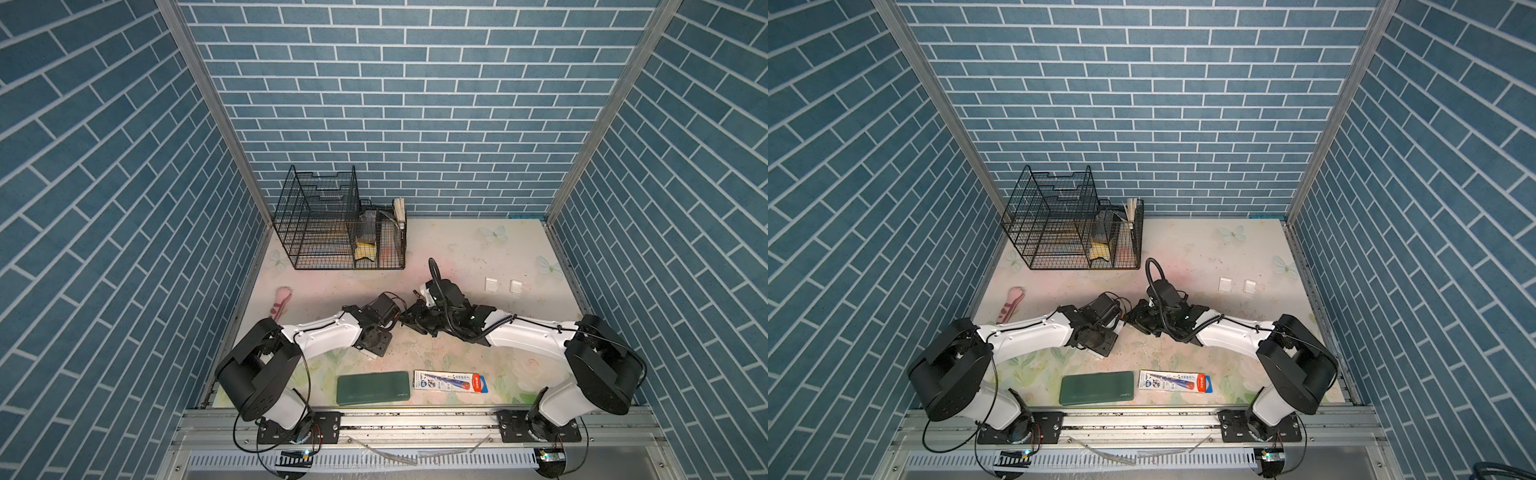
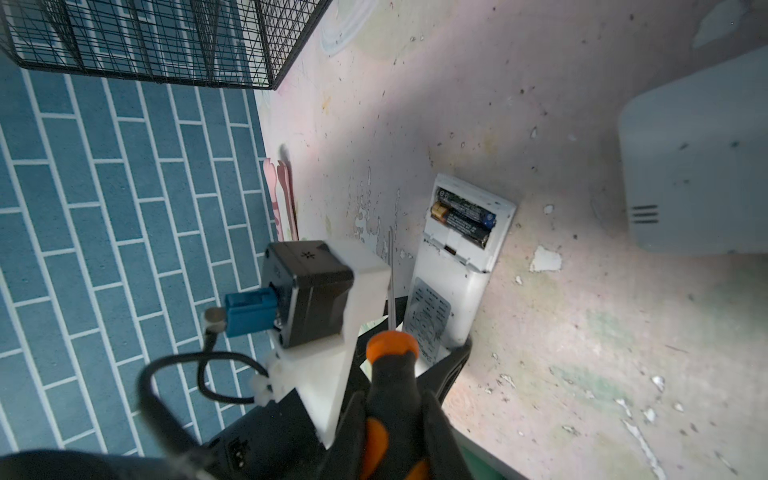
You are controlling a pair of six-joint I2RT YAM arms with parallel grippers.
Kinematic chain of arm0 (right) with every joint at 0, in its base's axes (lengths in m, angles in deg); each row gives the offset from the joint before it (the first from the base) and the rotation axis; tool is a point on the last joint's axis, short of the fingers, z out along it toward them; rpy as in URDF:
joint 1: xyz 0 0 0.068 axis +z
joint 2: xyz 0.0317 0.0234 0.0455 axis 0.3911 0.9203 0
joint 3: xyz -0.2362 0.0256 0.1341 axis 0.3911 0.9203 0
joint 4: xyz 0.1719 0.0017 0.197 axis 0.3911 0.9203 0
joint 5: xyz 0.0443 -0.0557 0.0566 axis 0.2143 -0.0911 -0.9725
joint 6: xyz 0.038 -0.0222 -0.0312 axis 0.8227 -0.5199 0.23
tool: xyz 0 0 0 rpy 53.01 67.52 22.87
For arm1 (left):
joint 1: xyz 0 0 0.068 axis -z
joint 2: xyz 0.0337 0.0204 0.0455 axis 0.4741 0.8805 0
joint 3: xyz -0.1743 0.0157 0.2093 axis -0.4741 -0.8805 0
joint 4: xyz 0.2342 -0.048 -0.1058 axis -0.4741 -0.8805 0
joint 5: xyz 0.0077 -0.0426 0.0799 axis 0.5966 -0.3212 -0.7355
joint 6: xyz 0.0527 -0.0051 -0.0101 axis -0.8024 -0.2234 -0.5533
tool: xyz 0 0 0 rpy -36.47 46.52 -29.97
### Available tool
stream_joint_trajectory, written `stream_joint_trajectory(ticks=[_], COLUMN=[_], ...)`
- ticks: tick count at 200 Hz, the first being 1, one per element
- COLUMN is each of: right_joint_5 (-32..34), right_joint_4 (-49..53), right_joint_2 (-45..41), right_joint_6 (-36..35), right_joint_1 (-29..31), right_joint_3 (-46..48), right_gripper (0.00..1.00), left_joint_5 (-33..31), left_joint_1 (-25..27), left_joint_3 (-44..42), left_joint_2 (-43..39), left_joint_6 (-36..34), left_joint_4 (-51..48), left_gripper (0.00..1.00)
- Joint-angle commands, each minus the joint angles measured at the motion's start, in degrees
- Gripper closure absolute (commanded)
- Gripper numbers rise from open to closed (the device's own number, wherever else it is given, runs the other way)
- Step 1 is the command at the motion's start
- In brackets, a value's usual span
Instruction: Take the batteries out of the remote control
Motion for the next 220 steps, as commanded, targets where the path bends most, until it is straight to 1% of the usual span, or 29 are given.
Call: stream_joint_trajectory(ticks=[1, 14, 23, 37, 46, 56, 70, 92, 142, 170, 186, 220], right_joint_5=[0.5, 1.4, 2.2, 3.7, 4.6, 5.2, 5.4, 6.1, 6.6, 6.2, 5.8, 5.2], right_joint_4=[1.5, 5.0, 7.3, 11.5, 13.8, 15.5, 16.7, 18.3, 18.6, 17.7, 17.4, 16.4], right_joint_2=[-2.3, -2.9, -3.5, -5.0, -6.0, -7.2, -8.5, -10.3, -10.6, -9.8, -9.3, -7.9], right_joint_6=[-1.7, -2.7, -3.1, -4.4, -5.1, -5.4, -5.3, -5.0, -4.8, -4.8, -4.9, -4.8], right_joint_1=[0.2, 0.2, 0.2, 0.2, 0.2, 0.2, 0.2, 0.2, 0.2, 0.2, 0.1, 0.2], right_joint_3=[-2.2, -2.1, -2.0, -2.0, -2.0, -1.5, -0.8, -0.1, -0.2, -0.4, -0.8, -1.1], right_gripper=[1.0, 1.0, 1.0, 1.0, 1.0, 1.0, 1.0, 1.0, 1.0, 1.0, 1.0, 1.0], left_joint_5=[1.8, 1.6, 1.4, 1.3, 1.3, 1.1, 0.9, 0.6, -0.7, -1.5, -1.4, -1.0], left_joint_1=[0.9, 0.9, 0.9, 0.9, 0.9, 0.9, 0.9, 0.8, 0.7, 0.6, 0.4, -0.1], left_joint_3=[-0.3, -0.4, -0.4, -0.6, -0.6, -0.7, -0.7, -0.9, -2.4, -3.0, -3.2, -3.0], left_joint_2=[1.4, 1.2, 1.0, 0.7, 0.5, 0.4, 0.2, -0.2, -3.2, -3.9, -3.9, -3.3], left_joint_6=[-0.9, -0.7, -0.6, -0.5, -0.2, -0.1, 0.2, 0.7, 1.9, 2.6, 3.0, 2.8], left_joint_4=[-1.3, -1.3, -1.3, -1.3, -1.4, -1.6, -1.6, -2.1, -3.6, -4.0, -4.2, -3.6], left_gripper=[0.79, 0.78, 0.76, 0.7, 0.63, 0.59, 0.49, 0.41, 0.26, 0.24, 0.28, 0.4])
